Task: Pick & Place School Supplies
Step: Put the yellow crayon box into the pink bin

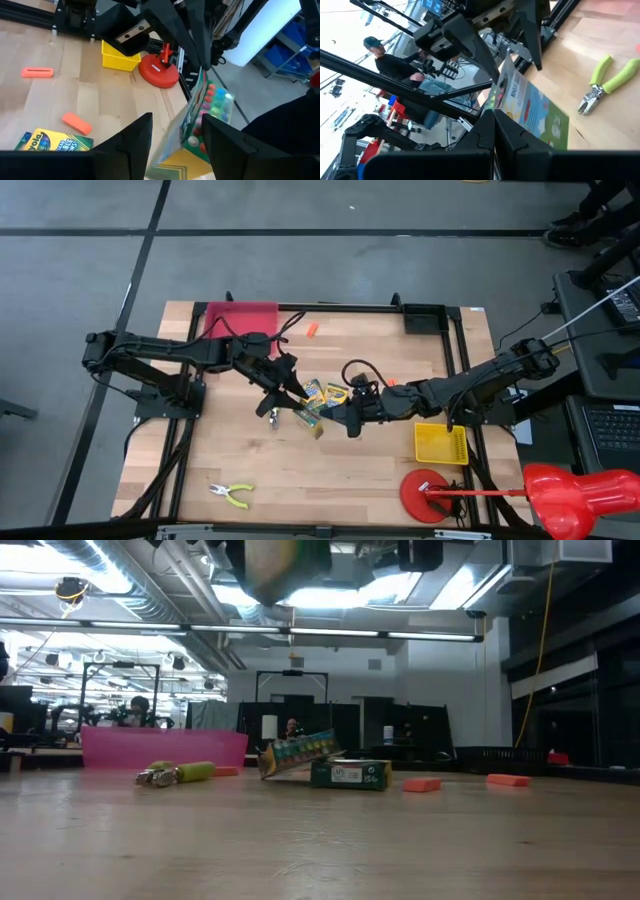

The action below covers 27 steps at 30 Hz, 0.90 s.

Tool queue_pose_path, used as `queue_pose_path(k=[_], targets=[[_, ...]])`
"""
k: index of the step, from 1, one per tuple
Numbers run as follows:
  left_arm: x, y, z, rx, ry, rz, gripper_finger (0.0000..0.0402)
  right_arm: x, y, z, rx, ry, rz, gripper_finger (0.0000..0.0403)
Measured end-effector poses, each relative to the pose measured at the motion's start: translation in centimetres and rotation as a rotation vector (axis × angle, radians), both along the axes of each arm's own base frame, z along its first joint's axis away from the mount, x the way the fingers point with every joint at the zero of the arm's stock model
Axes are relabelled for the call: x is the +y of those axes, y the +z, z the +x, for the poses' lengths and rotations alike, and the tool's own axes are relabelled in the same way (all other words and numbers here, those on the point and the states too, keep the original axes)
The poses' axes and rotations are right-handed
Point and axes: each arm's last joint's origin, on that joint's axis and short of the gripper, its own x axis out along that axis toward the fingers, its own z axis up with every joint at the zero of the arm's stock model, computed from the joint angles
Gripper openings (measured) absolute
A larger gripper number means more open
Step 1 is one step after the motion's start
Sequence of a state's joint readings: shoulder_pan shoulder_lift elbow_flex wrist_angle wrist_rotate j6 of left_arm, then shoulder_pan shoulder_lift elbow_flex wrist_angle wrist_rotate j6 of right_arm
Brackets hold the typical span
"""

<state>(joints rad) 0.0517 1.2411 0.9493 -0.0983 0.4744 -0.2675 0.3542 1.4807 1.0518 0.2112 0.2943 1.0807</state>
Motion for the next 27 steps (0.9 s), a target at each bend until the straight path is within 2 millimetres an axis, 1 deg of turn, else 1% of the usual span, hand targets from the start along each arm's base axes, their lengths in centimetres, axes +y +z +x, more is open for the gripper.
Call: queue_pose_path(k=[6, 13, 21, 27], targets=[[-0.06, 0.0, -0.02, 0.004, -0.02, -0.016, 0.0134, 0.0, -0.02, 0.0, 0.002, -0.001, -0.001, 0.0], [-0.58, 0.0, -0.03, 0.004, -0.04, -0.016, 0.0074, 0.0, -0.03, -0.01, 0.003, -0.003, -0.002, 0.0], [-0.62, 0.09, 0.01, -0.008, -0.042, -0.016, 0.001, 0.0, -0.02, -0.01, 0.002, -0.003, -0.001, 0.0], [-0.54, 0.1, 0.02, -0.008, -0.038, -0.018, 0.0004, 0.01, 0.01, -0.01, -0.003, -0.007, -0.005, 0.0]])
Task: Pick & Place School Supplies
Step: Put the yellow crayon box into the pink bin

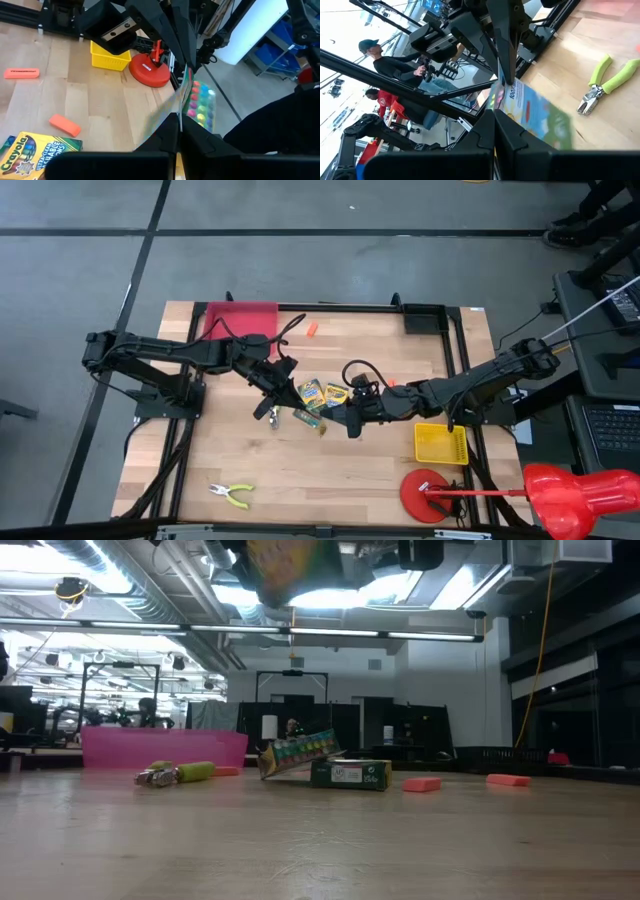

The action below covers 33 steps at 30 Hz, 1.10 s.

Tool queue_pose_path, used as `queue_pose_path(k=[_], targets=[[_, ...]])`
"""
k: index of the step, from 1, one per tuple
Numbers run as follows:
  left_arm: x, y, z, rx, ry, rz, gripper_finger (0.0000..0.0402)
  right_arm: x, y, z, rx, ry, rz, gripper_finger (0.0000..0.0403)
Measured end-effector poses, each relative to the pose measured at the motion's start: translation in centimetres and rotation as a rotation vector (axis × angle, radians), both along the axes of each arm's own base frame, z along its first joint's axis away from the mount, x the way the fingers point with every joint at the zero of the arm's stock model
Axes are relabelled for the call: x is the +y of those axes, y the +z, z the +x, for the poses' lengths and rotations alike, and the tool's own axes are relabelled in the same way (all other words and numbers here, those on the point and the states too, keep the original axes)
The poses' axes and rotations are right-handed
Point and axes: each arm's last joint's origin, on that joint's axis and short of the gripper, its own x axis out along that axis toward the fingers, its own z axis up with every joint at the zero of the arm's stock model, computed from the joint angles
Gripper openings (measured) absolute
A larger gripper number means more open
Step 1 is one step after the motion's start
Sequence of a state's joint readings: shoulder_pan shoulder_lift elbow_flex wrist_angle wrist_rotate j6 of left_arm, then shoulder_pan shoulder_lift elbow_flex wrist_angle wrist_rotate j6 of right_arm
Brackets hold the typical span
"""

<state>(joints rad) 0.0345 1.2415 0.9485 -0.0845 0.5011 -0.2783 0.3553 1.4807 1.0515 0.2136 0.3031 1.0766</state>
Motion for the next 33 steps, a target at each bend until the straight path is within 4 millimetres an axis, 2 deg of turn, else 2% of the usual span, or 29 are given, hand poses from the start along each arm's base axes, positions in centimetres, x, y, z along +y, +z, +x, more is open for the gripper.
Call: queue_pose_path(k=[5, 13, 16, 22, 27, 33], targets=[[0.0, 0.1, 0.0, -0.008, 0.003, -0.007, 0.0003, 0.1, 0.5, 0.1, -0.051, 0.001, -0.028, 0.0023], [0.0, -0.1, 0.0, 0.02, 0.01, -0.011, 0.0002, -0.1, 0.5, 0.1, -0.06, -0.063, -0.036, 0.0133], [0.3, -0.5, -0.1, 0.06, 0.077, 0.013, 0.0002, -0.2, 0.7, 0.1, -0.074, -0.093, -0.047, 0.0162], [2.7, -1.8, -0.7, 0.219, 0.4, 0.078, 0.0002, -0.6, 1.5, -0.2, -0.119, -0.176, -0.086, 0.0176], [5.5, -2.3, -1.8, 0.324, 0.744, 0.128, 0.0002, -0.7, 2.2, -1.9, -0.053, -0.234, -0.124, 0.0169], [8.6, -2.4, -4.2, 0.329, 1.178, 0.032, 0.0002, -0.9, 3.2, -4.2, 0.001, -0.3, -0.151, 0.0167]])
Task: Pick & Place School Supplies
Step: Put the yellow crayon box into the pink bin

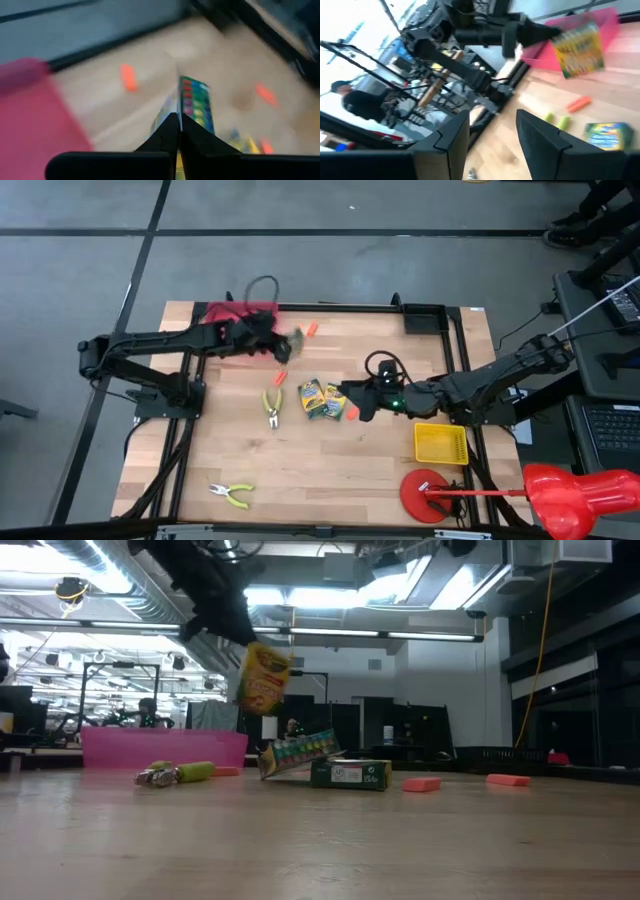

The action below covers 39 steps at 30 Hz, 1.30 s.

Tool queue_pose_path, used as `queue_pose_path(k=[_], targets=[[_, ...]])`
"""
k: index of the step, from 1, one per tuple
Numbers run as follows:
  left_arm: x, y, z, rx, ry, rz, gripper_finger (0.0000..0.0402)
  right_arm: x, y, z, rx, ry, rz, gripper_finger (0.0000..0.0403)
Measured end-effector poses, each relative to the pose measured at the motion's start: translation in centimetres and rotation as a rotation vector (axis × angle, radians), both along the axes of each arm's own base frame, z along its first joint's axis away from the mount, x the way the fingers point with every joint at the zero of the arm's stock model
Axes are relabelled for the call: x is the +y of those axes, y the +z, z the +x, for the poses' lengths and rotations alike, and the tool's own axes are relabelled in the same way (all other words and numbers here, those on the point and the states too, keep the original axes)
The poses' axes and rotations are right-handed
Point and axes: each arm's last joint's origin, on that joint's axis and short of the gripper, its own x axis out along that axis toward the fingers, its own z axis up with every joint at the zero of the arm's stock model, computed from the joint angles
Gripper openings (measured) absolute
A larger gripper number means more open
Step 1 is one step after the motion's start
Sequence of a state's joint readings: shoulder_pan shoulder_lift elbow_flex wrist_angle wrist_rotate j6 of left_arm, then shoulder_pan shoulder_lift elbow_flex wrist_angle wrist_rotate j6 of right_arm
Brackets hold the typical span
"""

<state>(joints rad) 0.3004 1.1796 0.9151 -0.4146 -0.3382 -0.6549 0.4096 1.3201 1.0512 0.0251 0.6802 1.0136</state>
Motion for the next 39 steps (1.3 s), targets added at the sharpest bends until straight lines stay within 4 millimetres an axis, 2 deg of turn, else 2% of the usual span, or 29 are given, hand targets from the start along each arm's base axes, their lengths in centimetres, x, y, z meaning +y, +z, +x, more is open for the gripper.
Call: queue_pose_path(k=[8, 16, 22, 28, 39], targets=[[1.6, -1.8, -4.4, -0.109, 0.378, -0.045, 0.0002, -0.1, 0.3, -1.5, 0.055, -0.002, -0.008, 0.0167], [1.3, -4.1, -8.4, -0.206, 0.647, -0.011, 0.0002, -0.1, 0.0, -1.6, 0.088, 0.026, -0.011, 0.0167], [1.1, -5.9, -10.6, -0.203, 0.746, 0.032, 0.0002, -0.1, 0.0, -1.6, 0.092, 0.044, -0.008, 0.0167], [1.2, -7.3, -12.1, -0.203, 0.798, 0.034, 0.0002, 0.0, 0.0, -1.6, 0.091, 0.051, -0.004, 0.0167], [2.1, -7.6, -13.2, -0.152, 0.874, 0.065, 0.0002, 0.0, 0.0, -1.5, 0.088, 0.04, -0.008, 0.0167]])
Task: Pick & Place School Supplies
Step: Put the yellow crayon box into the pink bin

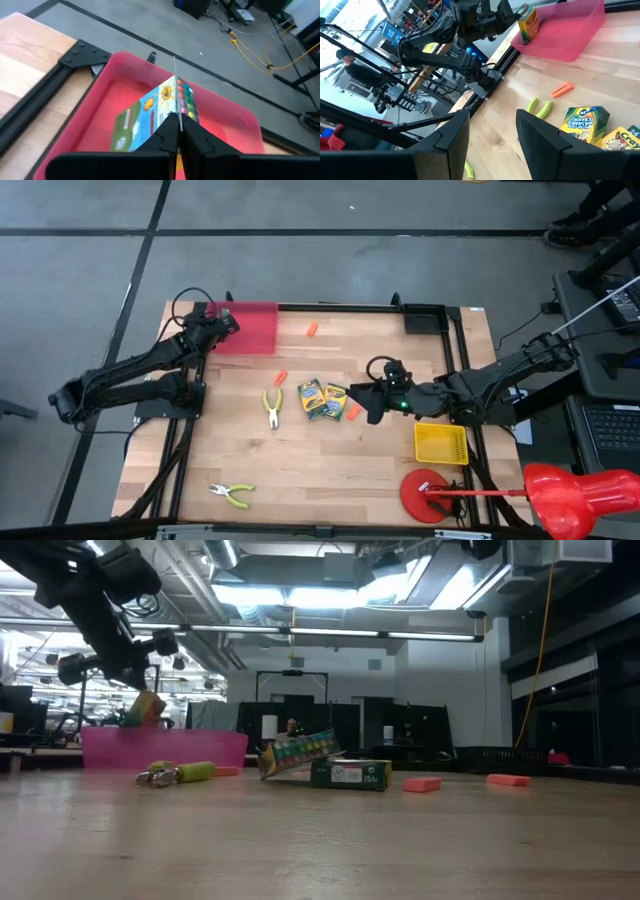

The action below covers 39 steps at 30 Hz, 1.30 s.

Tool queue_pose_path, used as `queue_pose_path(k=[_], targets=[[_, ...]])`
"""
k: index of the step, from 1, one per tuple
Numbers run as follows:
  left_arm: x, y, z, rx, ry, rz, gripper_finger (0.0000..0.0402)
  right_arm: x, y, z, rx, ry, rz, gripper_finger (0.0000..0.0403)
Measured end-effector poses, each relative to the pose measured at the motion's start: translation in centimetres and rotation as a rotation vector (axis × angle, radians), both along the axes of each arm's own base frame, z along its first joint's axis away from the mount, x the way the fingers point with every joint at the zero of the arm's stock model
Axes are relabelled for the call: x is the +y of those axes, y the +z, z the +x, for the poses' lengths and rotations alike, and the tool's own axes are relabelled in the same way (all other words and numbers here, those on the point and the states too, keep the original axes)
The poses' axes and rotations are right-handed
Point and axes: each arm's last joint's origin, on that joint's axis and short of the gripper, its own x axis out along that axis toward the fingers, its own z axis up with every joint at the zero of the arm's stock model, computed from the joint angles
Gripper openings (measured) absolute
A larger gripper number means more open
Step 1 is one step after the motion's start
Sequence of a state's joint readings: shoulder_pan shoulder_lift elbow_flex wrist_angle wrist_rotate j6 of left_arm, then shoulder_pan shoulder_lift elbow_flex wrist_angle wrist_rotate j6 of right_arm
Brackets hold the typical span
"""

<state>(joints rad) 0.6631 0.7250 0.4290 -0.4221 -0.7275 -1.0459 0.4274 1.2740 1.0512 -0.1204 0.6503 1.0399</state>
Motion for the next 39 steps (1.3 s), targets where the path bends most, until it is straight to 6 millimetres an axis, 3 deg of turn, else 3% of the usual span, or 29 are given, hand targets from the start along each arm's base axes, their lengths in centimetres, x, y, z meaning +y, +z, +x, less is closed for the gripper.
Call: queue_pose_path(k=[12, 20, 27, 39], targets=[[1.7, 0.2, -0.3, 0.058, -0.115, 0.008, 0.0002, 0.4, 0.0, -0.2, -0.004, -0.016, -0.02, 0.0167], [1.9, -2.5, -0.9, -0.017, -0.143, -0.016, 0.0002, 0.7, 0.1, -0.4, -0.017, -0.021, -0.019, 0.0167], [1.8, -3.5, -1.1, -0.013, -0.142, -0.02, 0.0002, 1.3, 0.2, -0.7, -0.03, -0.031, -0.012, 0.0167], [1.8, -3.6, -1.3, -0.029, -0.047, -0.006, 0.0002, 1.5, 0.2, -0.7, -0.034, -0.028, 0.004, 0.0167]])
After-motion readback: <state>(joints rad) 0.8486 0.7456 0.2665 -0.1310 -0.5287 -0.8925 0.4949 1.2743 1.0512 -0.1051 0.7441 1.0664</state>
